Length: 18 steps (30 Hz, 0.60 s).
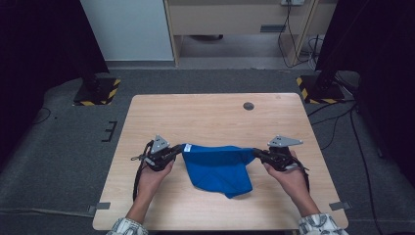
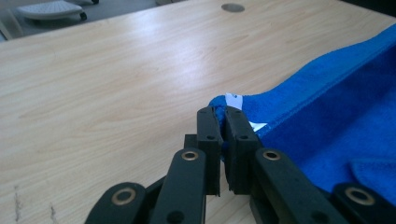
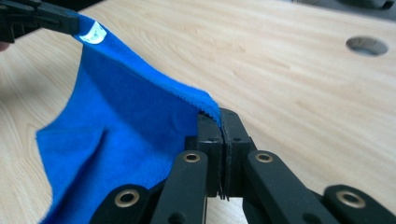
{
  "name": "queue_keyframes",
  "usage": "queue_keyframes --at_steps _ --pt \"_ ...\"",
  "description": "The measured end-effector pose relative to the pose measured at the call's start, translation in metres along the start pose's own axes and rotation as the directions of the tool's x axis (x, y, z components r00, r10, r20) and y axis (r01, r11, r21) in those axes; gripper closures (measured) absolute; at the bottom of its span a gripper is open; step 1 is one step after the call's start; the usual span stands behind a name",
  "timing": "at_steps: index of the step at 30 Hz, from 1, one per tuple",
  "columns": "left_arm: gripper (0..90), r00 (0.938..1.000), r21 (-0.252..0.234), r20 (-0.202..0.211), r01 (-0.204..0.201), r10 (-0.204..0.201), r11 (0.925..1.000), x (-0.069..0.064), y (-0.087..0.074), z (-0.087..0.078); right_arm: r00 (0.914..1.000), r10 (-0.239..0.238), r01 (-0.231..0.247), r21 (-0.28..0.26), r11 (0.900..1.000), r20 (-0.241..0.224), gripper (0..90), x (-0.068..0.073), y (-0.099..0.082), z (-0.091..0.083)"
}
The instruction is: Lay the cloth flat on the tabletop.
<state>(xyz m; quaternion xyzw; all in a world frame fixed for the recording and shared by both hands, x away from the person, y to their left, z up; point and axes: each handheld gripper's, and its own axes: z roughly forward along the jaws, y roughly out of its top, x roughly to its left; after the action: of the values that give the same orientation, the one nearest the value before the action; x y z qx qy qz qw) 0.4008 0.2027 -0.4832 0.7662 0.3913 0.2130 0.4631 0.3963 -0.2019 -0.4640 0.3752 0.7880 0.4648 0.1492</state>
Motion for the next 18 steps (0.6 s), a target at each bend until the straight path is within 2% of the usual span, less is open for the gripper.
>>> queue_keyframes --at_steps 6,12,18 --pt "85.3 0.9999 -0.035 0.009 -0.006 0.007 0.9994 -0.008 0.016 -0.003 0.9995 -0.032 0.032 -0.022 0.9992 0.005 88.8 0.003 0.016 -0.017" --pt "85.3 0.9997 -0.056 0.012 -0.019 0.02 0.9983 -0.014 0.032 -0.002 0.9981 -0.054 0.055 -0.031 0.998 0.03 88.7 0.001 0.027 -0.035" --pt "85.4 0.9996 -0.064 0.014 -0.022 0.023 0.9977 -0.016 0.044 -0.004 0.9977 -0.055 0.057 -0.043 0.9974 0.04 88.7 -0.003 0.034 -0.045"
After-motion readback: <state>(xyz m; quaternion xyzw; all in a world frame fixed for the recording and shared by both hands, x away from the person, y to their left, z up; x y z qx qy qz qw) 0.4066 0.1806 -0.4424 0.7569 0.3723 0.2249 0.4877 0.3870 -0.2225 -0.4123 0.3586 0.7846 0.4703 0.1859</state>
